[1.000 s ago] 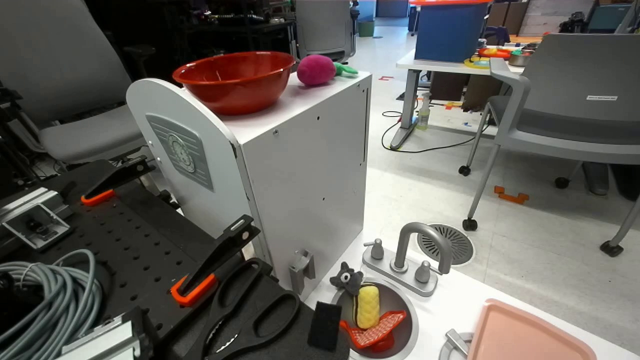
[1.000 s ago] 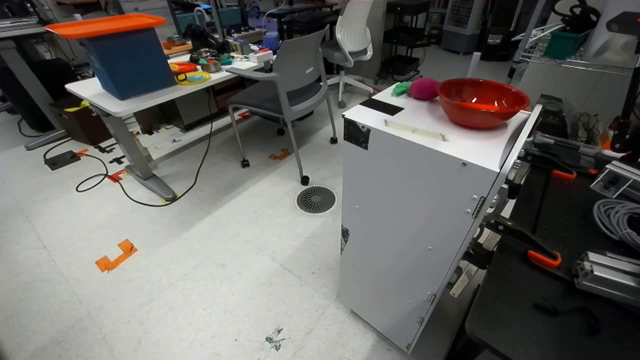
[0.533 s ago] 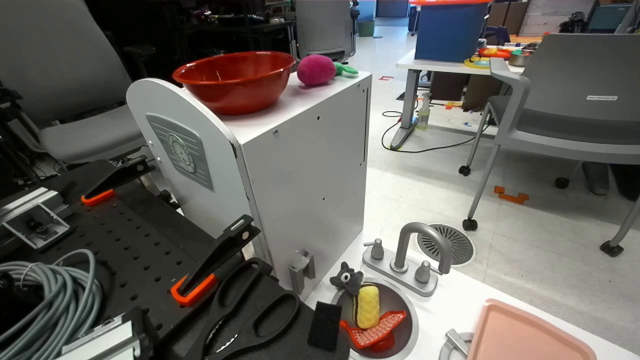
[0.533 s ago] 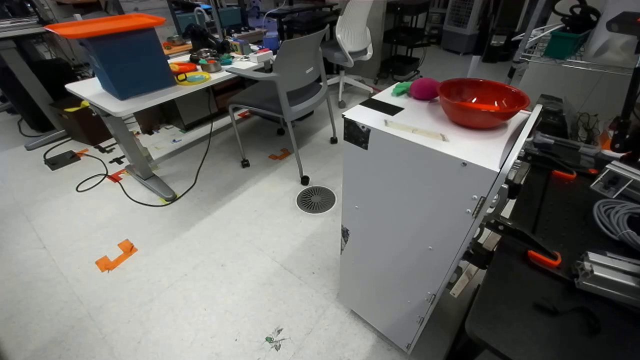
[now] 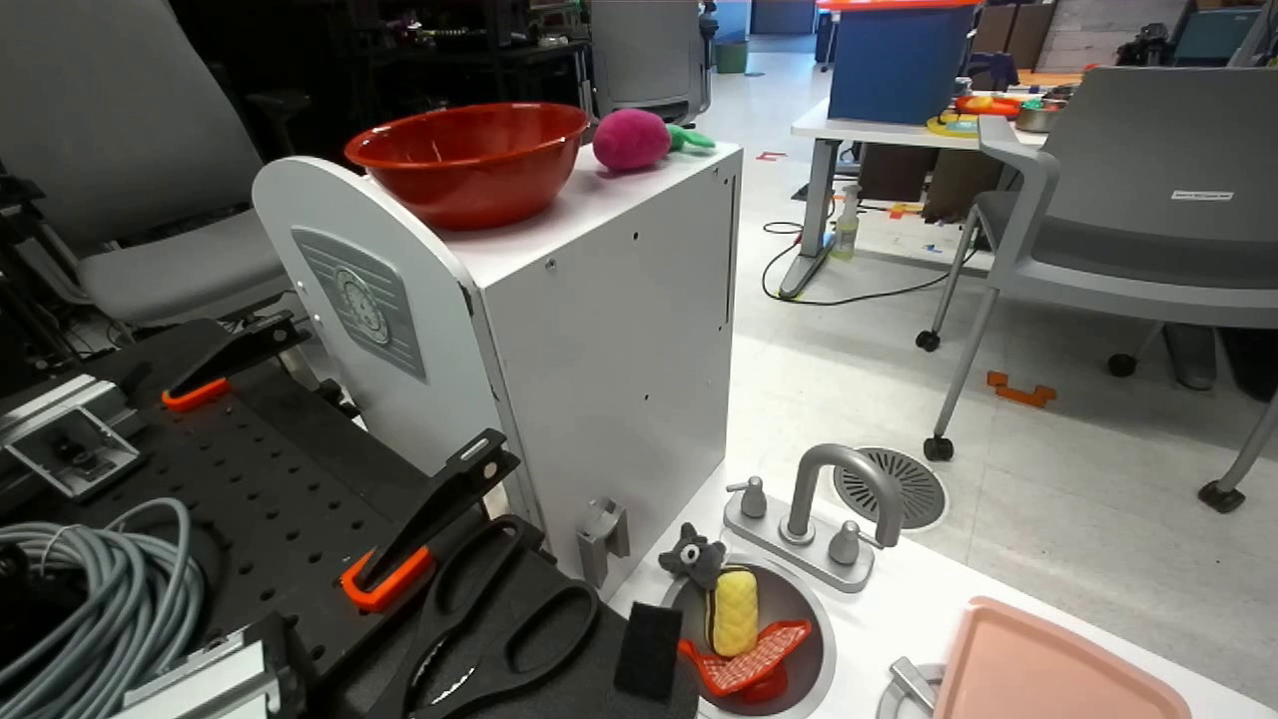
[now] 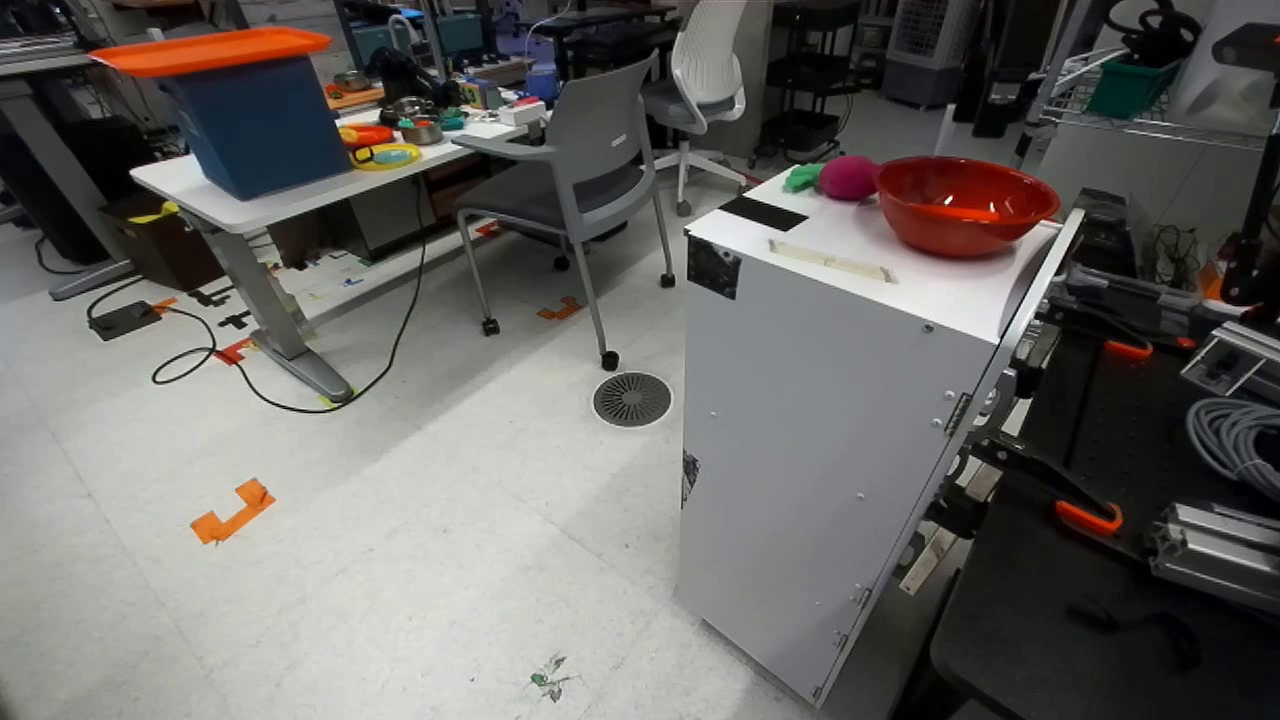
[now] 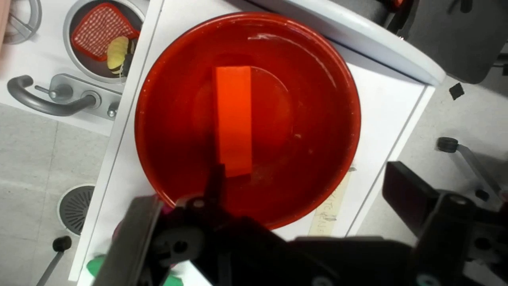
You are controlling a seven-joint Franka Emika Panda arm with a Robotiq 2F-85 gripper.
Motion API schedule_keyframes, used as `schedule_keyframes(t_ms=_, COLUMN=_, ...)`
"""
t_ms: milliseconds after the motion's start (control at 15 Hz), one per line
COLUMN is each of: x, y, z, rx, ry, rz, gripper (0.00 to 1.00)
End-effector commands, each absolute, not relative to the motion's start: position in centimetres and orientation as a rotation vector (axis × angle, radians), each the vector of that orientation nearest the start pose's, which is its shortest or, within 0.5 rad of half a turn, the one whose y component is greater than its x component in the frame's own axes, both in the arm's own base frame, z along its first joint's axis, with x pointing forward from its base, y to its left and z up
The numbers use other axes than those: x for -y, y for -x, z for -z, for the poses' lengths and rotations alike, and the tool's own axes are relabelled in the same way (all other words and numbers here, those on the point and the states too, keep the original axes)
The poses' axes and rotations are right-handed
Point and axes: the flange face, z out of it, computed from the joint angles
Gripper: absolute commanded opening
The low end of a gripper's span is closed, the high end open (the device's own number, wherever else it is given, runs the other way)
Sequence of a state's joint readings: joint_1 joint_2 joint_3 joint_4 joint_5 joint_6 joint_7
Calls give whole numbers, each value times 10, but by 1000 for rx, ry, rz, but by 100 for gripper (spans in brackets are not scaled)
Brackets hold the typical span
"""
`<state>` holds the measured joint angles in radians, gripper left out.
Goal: Pick up the purple toy from the top of the cabinet and put it in the orange bowl.
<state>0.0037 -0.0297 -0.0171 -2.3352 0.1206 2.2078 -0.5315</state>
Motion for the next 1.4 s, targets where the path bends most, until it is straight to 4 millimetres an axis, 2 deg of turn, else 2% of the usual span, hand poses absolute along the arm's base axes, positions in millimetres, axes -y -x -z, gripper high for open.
schedule_keyframes(t_ms=0, x=-14, y=-502, z=-330, rx=695, ry=2947, rz=-231, gripper=100)
schedule_keyframes(t_ms=333, x=-21, y=-506, z=-323, rx=674, ry=2973, rz=-328, gripper=100)
schedule_keyframes(t_ms=667, x=-14, y=-493, z=-323, rx=517, ry=3038, rz=-395, gripper=100)
schedule_keyframes(t_ms=933, x=-13, y=-490, z=-321, rx=422, ry=3063, rz=-437, gripper=100)
schedule_keyframes(t_ms=1333, x=10, y=-477, z=-319, rx=260, ry=3082, rz=-388, gripper=100)
